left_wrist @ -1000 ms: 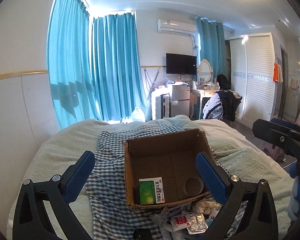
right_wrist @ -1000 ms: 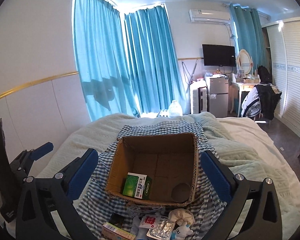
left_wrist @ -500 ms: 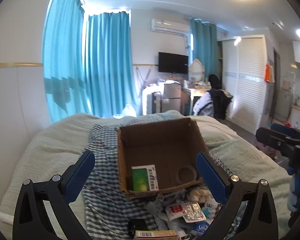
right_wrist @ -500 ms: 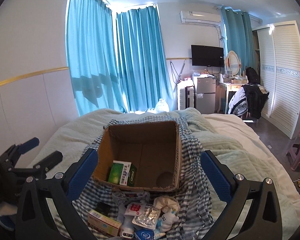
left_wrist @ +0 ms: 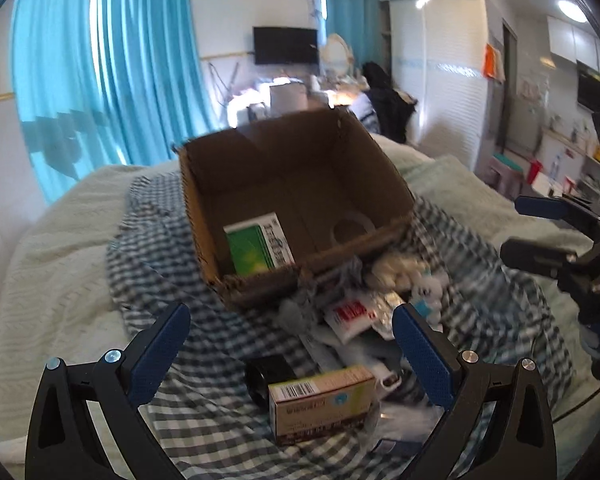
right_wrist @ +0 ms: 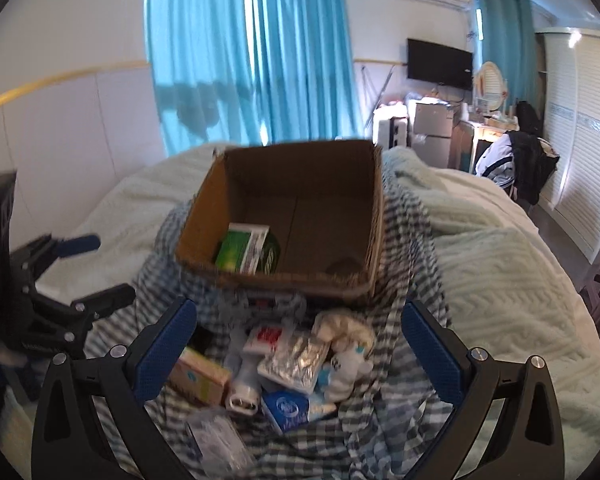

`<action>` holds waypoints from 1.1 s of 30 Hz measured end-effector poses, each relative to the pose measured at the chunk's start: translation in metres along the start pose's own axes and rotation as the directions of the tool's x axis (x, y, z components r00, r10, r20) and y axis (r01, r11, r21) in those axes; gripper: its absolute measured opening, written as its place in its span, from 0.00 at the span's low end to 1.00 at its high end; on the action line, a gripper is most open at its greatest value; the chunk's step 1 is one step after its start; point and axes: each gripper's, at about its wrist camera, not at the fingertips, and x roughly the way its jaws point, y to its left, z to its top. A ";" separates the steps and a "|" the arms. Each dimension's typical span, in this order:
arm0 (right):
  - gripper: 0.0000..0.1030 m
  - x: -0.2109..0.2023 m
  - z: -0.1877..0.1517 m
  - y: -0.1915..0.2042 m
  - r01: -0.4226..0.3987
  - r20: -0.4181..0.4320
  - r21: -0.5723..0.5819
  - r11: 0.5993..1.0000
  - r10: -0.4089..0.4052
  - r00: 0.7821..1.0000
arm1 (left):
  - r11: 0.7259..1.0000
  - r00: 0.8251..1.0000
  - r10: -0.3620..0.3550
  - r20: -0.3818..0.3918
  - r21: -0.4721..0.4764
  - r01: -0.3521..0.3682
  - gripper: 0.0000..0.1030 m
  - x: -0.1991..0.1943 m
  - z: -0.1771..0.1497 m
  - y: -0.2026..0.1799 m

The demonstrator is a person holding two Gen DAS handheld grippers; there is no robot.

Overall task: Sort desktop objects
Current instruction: 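Grasp the amoxicillin box with the left gripper while the right grasps the floss tub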

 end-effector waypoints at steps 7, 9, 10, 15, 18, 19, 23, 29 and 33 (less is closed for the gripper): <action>1.00 0.030 -0.047 0.024 -0.082 -0.133 -0.036 0.996 0.076 0.988 | 0.997 0.990 -0.062 -0.129 0.038 0.067 1.00 0.034 -0.021 0.003; 1.00 0.039 -0.058 0.031 -0.115 -0.170 -0.040 0.993 0.107 0.980 | 0.988 0.975 -0.125 -0.184 0.061 0.139 1.00 0.047 -0.030 0.004; 1.00 0.043 -0.063 0.035 -0.130 -0.185 -0.044 0.991 0.119 0.975 | 0.983 0.966 -0.154 -0.210 0.068 0.171 1.00 0.053 -0.032 0.005; 1.00 0.060 -0.084 0.051 -0.204 -0.264 -0.086 0.975 0.175 0.948 | 0.961 0.922 -0.223 -0.316 0.086 0.262 1.00 0.081 -0.038 0.009; 0.99 0.071 -0.095 0.062 -0.251 -0.316 -0.113 0.961 0.205 0.926 | 0.945 0.885 -0.260 -0.387 0.087 0.316 1.00 0.097 -0.043 0.007; 0.99 0.074 -0.099 0.065 -0.264 -0.334 -0.124 0.956 0.211 0.919 | 0.937 0.870 -0.273 -0.411 0.091 0.337 1.00 0.102 -0.046 0.006; 0.98 0.089 -0.112 0.077 -0.315 -0.402 -0.146 0.938 0.235 0.885 | 0.921 0.818 -0.286 -0.499 0.093 0.378 0.94 0.121 -0.059 -0.002; 0.88 0.114 -0.132 0.089 -0.380 -0.498 -0.117 0.918 0.277 0.822 | 0.896 0.788 -0.317 -0.527 0.105 0.431 0.76 0.116 -0.070 -0.012; 0.74 0.113 -0.140 0.095 -0.368 -0.517 -0.170 0.914 0.235 0.823 | 0.891 0.740 -0.322 -0.591 0.076 0.448 0.46 0.116 -0.081 -0.019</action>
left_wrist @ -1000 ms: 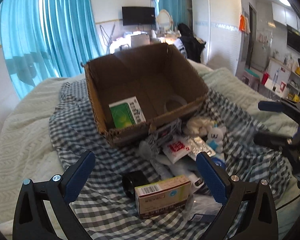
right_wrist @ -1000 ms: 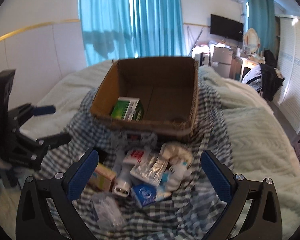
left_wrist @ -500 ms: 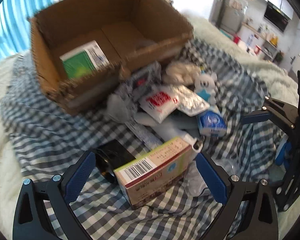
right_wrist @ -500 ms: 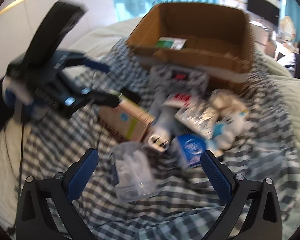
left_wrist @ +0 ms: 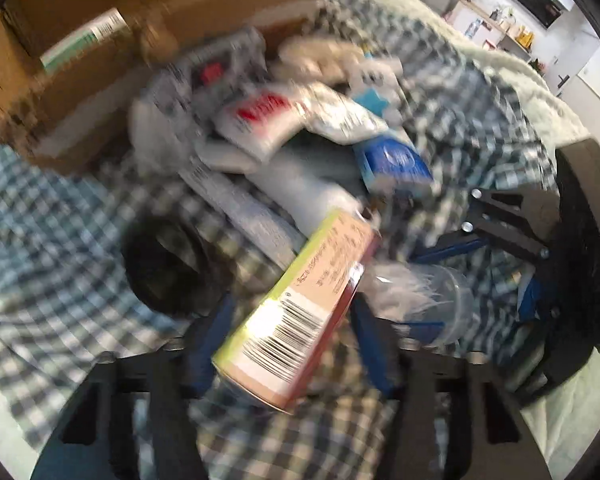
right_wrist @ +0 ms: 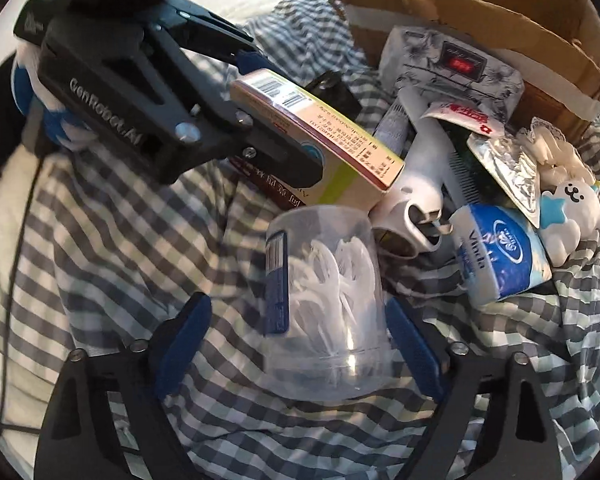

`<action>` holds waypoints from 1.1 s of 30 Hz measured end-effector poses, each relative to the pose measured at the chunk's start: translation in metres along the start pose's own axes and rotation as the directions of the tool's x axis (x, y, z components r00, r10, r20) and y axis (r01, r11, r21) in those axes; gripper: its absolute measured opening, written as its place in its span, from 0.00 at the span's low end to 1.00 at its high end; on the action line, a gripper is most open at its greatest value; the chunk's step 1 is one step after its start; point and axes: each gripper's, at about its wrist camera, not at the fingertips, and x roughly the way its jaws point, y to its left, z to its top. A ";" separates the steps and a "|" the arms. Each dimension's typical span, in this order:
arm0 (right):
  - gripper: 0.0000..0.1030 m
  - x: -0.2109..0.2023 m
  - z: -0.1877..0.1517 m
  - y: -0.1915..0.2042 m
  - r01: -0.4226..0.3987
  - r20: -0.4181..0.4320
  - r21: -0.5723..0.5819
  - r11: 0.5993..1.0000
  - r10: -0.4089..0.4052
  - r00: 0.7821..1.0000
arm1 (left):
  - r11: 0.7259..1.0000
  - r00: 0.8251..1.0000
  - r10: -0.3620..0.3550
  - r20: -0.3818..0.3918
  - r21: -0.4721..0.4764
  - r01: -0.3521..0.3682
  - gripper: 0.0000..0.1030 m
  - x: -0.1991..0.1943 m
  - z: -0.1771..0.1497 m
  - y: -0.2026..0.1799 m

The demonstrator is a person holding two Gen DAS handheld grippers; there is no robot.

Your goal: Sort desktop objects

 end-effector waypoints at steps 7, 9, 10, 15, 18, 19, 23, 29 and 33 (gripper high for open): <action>0.60 -0.004 -0.008 0.004 -0.005 -0.020 -0.016 1.000 0.005 1.000 | 0.998 0.998 0.039 -0.039 -0.050 -0.041 0.34 0.006 -0.009 -0.023; 0.60 -0.008 -0.010 0.004 -0.001 -0.013 -0.007 1.000 0.001 1.000 | 0.994 0.998 0.065 -0.011 -0.088 -0.066 0.34 0.001 -0.012 -0.025; 0.59 -0.011 -0.011 0.004 -0.003 -0.009 -0.003 1.000 0.003 1.000 | 0.991 0.996 0.083 0.005 -0.104 -0.082 0.34 -0.002 -0.014 -0.026; 0.59 -0.027 -0.017 -0.007 0.016 0.031 0.050 0.999 -0.018 0.999 | 0.955 0.972 0.218 0.084 -0.225 -0.195 0.34 -0.023 -0.023 -0.035; 0.59 -0.041 -0.019 -0.014 0.040 0.083 0.093 0.995 -0.047 0.995 | 0.935 0.960 0.239 0.146 -0.302 -0.187 0.34 -0.040 -0.033 -0.040; 0.59 -0.046 -0.020 -0.016 0.053 0.100 0.107 0.993 -0.064 0.993 | 0.926 0.949 0.264 0.170 -0.320 -0.201 0.34 -0.045 -0.038 -0.046; 0.59 -0.071 -0.026 -0.024 0.085 0.185 0.177 0.981 -0.118 0.976 | 0.899 0.912 0.346 0.220 -0.357 -0.255 0.34 -0.059 -0.036 -0.057; 0.59 -0.112 -0.038 -0.018 0.139 0.297 0.249 0.959 -0.212 0.931 | 0.834 0.840 0.483 0.247 -0.423 -0.355 0.35 -0.076 -0.038 -0.073; 0.59 -0.149 -0.044 -0.011 0.159 0.373 0.276 0.948 -0.258 0.891 | 0.827 0.803 0.494 0.333 -0.465 -0.315 0.35 -0.096 -0.040 -0.089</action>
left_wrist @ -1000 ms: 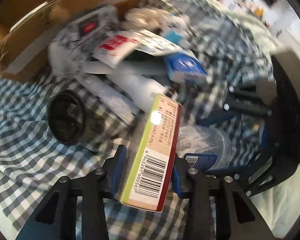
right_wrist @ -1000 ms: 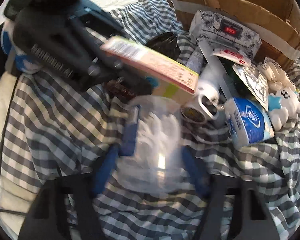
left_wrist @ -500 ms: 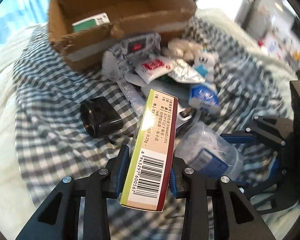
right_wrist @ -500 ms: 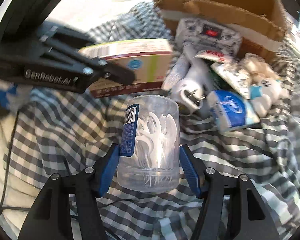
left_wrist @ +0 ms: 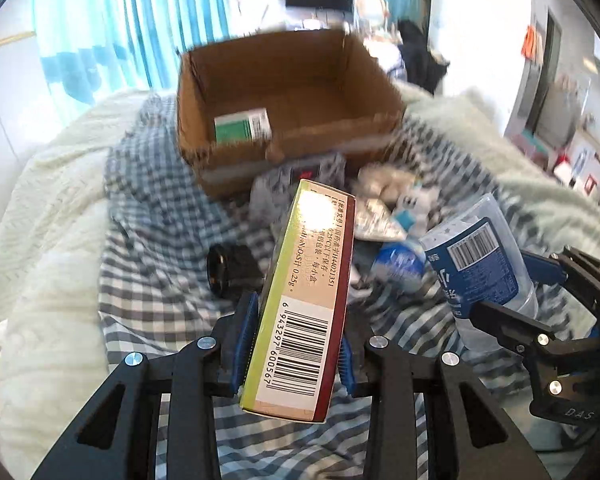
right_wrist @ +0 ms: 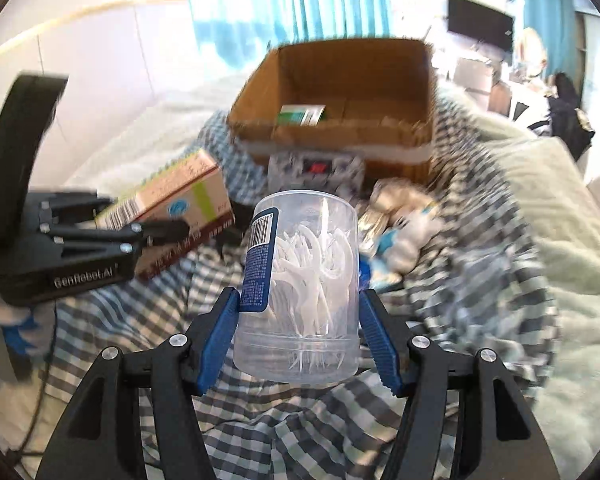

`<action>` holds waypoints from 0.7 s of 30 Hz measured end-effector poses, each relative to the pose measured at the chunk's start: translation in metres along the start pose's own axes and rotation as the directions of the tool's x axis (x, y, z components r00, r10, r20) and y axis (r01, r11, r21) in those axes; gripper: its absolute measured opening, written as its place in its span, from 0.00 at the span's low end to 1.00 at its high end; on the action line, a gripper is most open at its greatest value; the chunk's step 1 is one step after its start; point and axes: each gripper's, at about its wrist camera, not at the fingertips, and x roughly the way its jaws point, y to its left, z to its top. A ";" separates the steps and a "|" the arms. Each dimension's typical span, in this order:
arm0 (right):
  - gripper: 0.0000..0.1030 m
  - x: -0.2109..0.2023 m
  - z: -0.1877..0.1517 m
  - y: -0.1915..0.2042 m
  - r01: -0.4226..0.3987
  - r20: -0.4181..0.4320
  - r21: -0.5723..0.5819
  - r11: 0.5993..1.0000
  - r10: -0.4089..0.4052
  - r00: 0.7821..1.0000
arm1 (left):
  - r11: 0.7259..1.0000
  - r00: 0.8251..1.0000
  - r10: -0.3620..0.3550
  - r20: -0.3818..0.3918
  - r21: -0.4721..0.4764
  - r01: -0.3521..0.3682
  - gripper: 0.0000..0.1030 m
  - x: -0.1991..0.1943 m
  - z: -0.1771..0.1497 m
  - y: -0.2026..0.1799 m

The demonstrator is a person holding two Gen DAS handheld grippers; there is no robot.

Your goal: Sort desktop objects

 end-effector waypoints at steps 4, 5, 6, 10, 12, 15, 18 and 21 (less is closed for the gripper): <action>0.59 -0.015 0.010 0.001 0.049 0.088 0.007 0.999 -0.049 0.995 | 0.999 0.994 -0.002 0.109 -0.035 0.006 0.31 -0.026 0.010 -0.003; 0.59 -0.018 0.015 0.001 0.057 0.113 0.013 0.998 -0.058 0.992 | 0.999 0.989 -0.010 0.147 -0.035 0.016 0.30 -0.036 0.016 -0.004; 0.59 -0.021 0.019 0.001 0.065 0.140 0.017 0.998 -0.067 0.988 | 0.999 0.985 -0.003 0.175 -0.035 0.009 0.28 -0.043 0.020 -0.007; 0.59 -0.040 0.039 0.007 0.104 0.242 0.014 0.994 -0.104 0.965 | 1.000 0.971 0.026 0.239 -0.006 -0.025 0.26 -0.060 0.033 -0.016; 0.59 -0.042 0.049 0.010 0.108 0.256 0.013 0.994 -0.108 0.961 | 1.000 0.980 -0.002 0.201 -0.022 0.006 0.26 -0.054 0.035 -0.014; 0.59 -0.049 0.057 0.013 0.110 0.277 0.007 0.994 -0.108 0.955 | 0.997 0.991 -0.052 0.121 -0.049 0.058 0.38 -0.033 0.026 -0.009; 0.59 -0.053 0.062 0.012 0.113 0.293 -0.005 0.994 -0.106 0.950 | 0.996 0.998 -0.068 -0.007 -0.060 0.068 0.59 0.000 0.011 -0.002; 0.59 -0.049 0.070 0.006 0.111 0.304 0.002 0.994 -0.107 0.947 | 0.992 0.989 -0.079 -0.127 -0.106 0.066 0.68 0.028 -0.001 0.007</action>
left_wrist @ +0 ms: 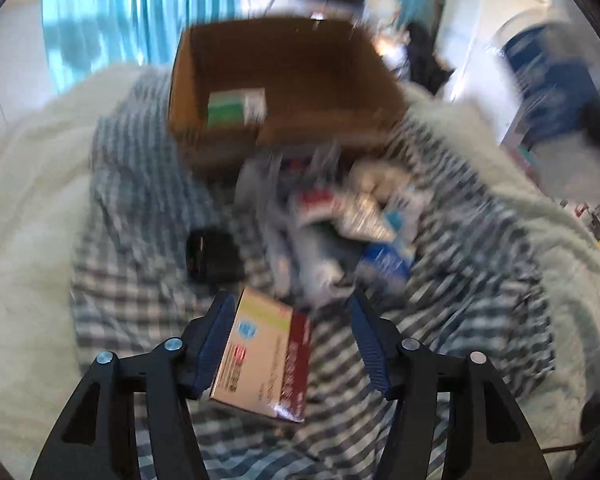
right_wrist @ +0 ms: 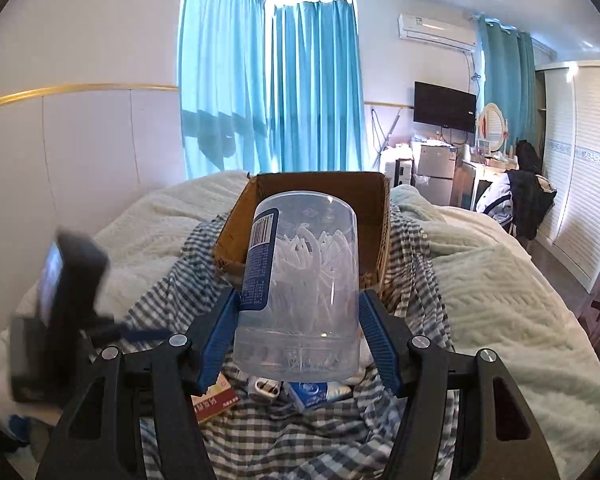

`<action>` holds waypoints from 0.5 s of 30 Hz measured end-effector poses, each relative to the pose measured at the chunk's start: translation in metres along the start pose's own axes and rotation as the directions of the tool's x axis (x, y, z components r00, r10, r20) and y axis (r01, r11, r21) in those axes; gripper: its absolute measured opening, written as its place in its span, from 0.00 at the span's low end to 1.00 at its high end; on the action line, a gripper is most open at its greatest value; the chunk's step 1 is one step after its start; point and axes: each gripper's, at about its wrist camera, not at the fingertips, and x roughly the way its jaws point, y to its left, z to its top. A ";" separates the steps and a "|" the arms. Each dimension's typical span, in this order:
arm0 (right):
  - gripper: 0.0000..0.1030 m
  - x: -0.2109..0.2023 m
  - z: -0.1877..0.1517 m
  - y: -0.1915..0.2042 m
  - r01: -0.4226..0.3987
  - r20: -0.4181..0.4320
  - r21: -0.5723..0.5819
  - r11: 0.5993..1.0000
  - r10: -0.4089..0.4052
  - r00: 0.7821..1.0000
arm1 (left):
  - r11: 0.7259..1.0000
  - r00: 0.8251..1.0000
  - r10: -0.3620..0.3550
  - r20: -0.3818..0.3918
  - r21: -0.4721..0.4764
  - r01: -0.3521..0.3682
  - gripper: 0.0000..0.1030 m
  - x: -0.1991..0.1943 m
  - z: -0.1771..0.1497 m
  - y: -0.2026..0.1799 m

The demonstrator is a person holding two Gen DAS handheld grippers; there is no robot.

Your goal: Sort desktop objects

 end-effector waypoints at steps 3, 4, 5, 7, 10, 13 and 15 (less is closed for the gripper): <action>0.60 0.007 0.007 -0.008 -0.002 0.008 0.011 1.000 0.001 1.000 | 1.000 0.998 0.003 -0.057 0.005 -0.003 0.76 0.016 -0.006 0.002; 0.60 0.010 0.010 -0.010 -0.002 0.013 0.014 1.000 0.002 1.000 | 1.000 0.998 0.000 -0.069 0.017 0.001 0.76 0.018 -0.008 0.001; 0.60 0.010 0.011 -0.013 -0.005 0.017 0.015 1.000 0.005 1.000 | 0.999 0.995 -0.008 -0.095 0.039 0.012 0.77 0.023 -0.011 -0.004; 0.60 0.011 0.017 -0.015 -0.008 0.027 0.015 1.000 0.007 1.000 | 0.995 0.990 0.011 -0.142 0.097 0.003 0.84 0.032 -0.019 -0.015; 0.60 0.017 0.028 -0.016 -0.009 0.040 0.010 1.000 0.009 0.999 | 0.978 0.961 0.151 -0.231 0.177 -0.111 0.87 0.061 -0.030 -0.022; 0.60 0.021 0.039 -0.016 -0.012 0.057 0.007 1.000 0.012 0.998 | 0.948 0.937 0.241 -0.251 0.266 -0.173 0.88 0.076 -0.039 -0.033; 0.60 0.026 0.046 -0.017 -0.015 0.065 0.006 1.000 0.015 0.998 | 0.928 0.923 0.295 -0.246 0.305 -0.215 0.87 0.082 -0.041 -0.035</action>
